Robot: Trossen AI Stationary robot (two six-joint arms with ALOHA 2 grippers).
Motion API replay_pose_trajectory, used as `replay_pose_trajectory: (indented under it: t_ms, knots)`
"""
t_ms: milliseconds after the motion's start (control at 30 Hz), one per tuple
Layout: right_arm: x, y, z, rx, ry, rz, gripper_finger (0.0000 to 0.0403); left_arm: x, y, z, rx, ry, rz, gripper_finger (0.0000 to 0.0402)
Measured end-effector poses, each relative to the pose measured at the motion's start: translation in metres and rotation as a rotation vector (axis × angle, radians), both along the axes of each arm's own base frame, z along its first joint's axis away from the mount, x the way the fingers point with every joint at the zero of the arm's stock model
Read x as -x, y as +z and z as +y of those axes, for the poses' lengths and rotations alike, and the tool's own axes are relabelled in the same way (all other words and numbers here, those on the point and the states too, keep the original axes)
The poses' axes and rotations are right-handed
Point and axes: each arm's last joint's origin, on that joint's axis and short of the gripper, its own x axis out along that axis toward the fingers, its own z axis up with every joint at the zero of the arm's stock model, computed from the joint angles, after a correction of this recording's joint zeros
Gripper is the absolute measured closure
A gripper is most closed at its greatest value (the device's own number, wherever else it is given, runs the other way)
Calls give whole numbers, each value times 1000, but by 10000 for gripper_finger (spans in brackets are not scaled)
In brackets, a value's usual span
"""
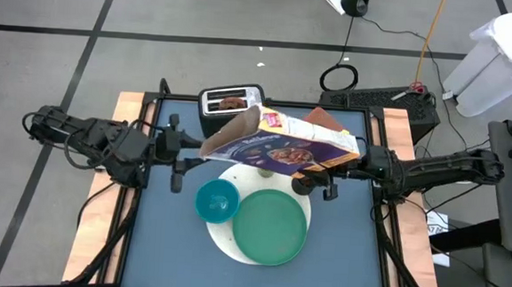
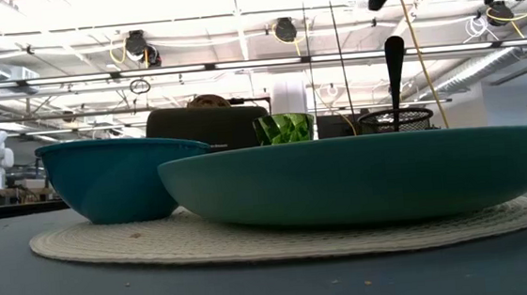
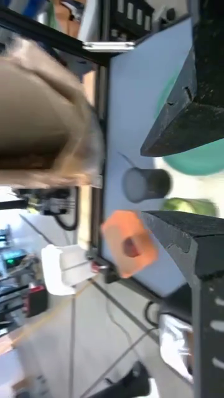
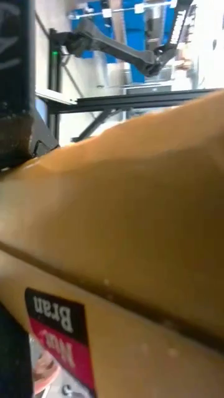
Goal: Arrange a breakfast setting
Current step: Pour the cereal from the purple cereal box into the blue bowl
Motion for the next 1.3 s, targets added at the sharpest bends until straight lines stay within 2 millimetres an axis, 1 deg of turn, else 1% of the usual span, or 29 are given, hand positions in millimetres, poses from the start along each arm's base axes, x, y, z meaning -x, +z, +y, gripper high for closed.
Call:
replay_pose_trajectory:
  t_ms: [100,233,367,500,700,900,1133,1300]
  knots:
    - [4,-1,0,-1,1,29,229,11,-29,4,42,23,35,243]
    - [7,-3,0,-6,2,80,229,22,-67,8,98,49,30,243]
    - [10,-7,0,-9,3,136,228,31,-97,11,153,64,2,243]
    - [13,-8,0,-29,5,164,228,36,-120,13,177,65,-37,243]
    - [21,-9,-1,-32,-24,203,228,39,-147,13,183,64,-55,243]
    - [26,-1,-1,-30,-29,260,228,38,-170,13,187,63,-65,243]
    - [27,22,-3,-30,-72,310,228,39,-186,14,210,65,-96,243]
    - [28,29,0,-56,-50,316,228,39,-189,14,260,82,-100,243]
